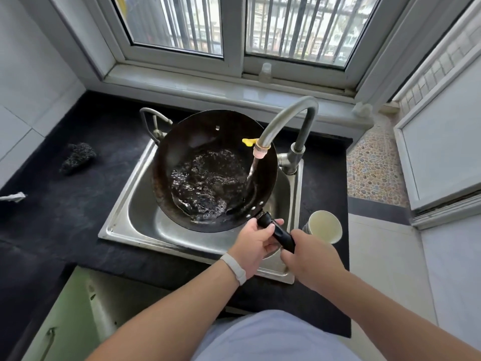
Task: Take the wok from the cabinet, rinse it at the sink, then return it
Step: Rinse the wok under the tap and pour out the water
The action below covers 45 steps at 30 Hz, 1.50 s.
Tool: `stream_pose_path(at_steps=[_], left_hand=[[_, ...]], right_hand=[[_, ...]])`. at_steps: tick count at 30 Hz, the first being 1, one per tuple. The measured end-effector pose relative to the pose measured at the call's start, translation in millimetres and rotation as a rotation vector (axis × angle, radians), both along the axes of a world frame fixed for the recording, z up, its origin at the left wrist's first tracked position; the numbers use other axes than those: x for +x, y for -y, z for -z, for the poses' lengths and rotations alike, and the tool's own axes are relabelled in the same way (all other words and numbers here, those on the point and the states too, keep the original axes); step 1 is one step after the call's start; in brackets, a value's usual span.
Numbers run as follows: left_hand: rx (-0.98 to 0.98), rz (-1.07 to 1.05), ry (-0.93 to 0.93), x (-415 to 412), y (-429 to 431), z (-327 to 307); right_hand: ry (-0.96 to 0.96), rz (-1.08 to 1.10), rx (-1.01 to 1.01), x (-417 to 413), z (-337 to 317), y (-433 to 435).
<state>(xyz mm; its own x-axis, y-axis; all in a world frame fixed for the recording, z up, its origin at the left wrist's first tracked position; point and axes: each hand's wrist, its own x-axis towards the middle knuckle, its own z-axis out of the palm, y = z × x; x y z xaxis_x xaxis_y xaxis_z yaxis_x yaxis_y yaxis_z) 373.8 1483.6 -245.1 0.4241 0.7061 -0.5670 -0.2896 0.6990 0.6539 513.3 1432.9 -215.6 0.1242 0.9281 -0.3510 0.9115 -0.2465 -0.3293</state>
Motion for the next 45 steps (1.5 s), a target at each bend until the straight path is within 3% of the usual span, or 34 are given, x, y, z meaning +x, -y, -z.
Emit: stream_pose_path(at_steps=[11, 16, 27, 38, 45], left_hand=[[-0.066, 0.06, 0.085, 10, -7, -1], [-0.15, 0.037, 0.14, 8, -4, -1], [-0.147, 0.027, 0.033, -4, 11, 12], [-0.046, -0.023, -0.126, -21, 14, 20], [-0.061, -0.08, -0.11, -30, 5, 22]], right_hand=[[0.242, -0.055, 0.036, 1, -19, 0], [0.256, -0.056, -0.001, -2, -27, -3], [0.003, -0.015, -0.204, -7, -21, -9], [-0.321, 0.166, -0.281, -17, 0, -12], [-0.374, 0.165, -0.26, -24, 9, -19]])
